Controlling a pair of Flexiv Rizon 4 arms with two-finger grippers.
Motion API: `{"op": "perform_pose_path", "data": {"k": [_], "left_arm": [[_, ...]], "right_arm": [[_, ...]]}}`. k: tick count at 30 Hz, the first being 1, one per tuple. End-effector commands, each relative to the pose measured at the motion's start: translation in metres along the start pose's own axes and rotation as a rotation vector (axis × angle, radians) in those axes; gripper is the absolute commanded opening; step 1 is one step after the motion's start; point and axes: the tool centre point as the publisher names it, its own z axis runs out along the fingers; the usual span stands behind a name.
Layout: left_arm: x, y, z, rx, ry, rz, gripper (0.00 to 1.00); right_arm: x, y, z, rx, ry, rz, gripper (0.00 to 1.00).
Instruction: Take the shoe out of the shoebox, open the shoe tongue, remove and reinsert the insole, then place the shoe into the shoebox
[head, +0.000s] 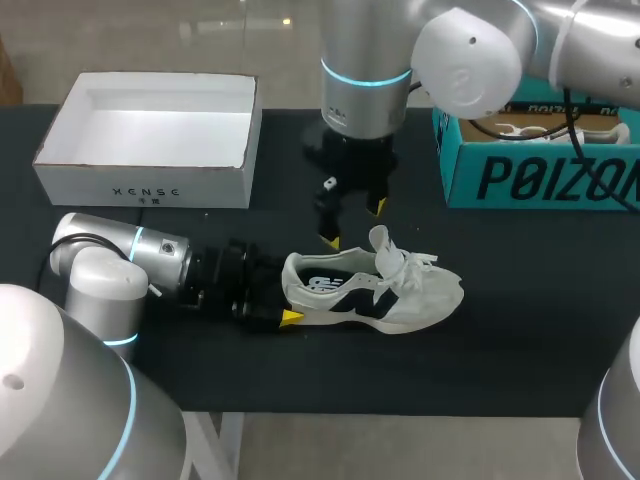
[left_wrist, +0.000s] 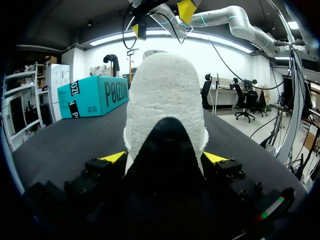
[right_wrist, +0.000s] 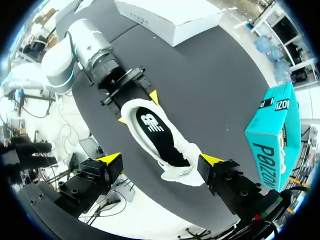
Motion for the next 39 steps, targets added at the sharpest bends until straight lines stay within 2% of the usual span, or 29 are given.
{"op": "perform_pose_path", "data": {"k": [1,8,9,10,11,12,13,16,22,26,34,39], "left_arm": [[0.000,0.005,0.001,-0.003,-0.001,0.001,0.00],[0.000,0.005,0.001,-0.003,-0.001,0.001,0.00],[0.000,0.005,0.001,-0.003,-0.001,0.001,0.00],[0.000,0.005,0.001,-0.003,-0.001,0.001,0.00],[0.000,0.005,0.001,-0.003,-0.001,0.001,0.00],[0.000,0.005,0.001,-0.003,-0.001,0.001,0.00],[0.000,0.005,0.001,-0.003,-0.001,0.001,0.00],[0.000,0.005,0.001,-0.003,-0.001,0.001,0.00],[0.000,0.005,0.001,-0.003,-0.001,0.001,0.00],[0.000,0.005,0.001,-0.003,-0.001,0.001,0.00],[0.000,0.005,0.001,-0.003,-0.001,0.001,0.00],[0.000,0.005,0.001,-0.003,-0.001,0.001,0.00]], "right_arm": [[-0.002,0.003,0.002,-0.003,0.025,-0.580,1.00],[-0.001,0.007,0.012,-0.014,0.014,-0.588,1.00],[-0.002,0.008,0.014,-0.035,0.017,-0.603,0.87],[-0.002,0.009,0.016,-0.050,0.016,-0.611,0.47],[-0.003,0.010,0.018,-0.044,0.025,-0.594,0.33],[-0.004,0.011,0.020,-0.057,0.033,-0.596,0.13],[-0.004,0.012,0.022,-0.078,0.035,-0.599,0.00],[-0.003,0.013,0.025,-0.079,0.041,-0.546,0.00],[0.003,0.017,0.028,-0.001,0.056,-0.457,0.00],[0.007,0.018,0.033,0.009,0.064,-0.422,0.00],[0.008,0.019,0.062,0.023,0.124,-0.387,0.00],[0.008,0.012,0.079,0.035,0.153,-0.365,0.00]]}}
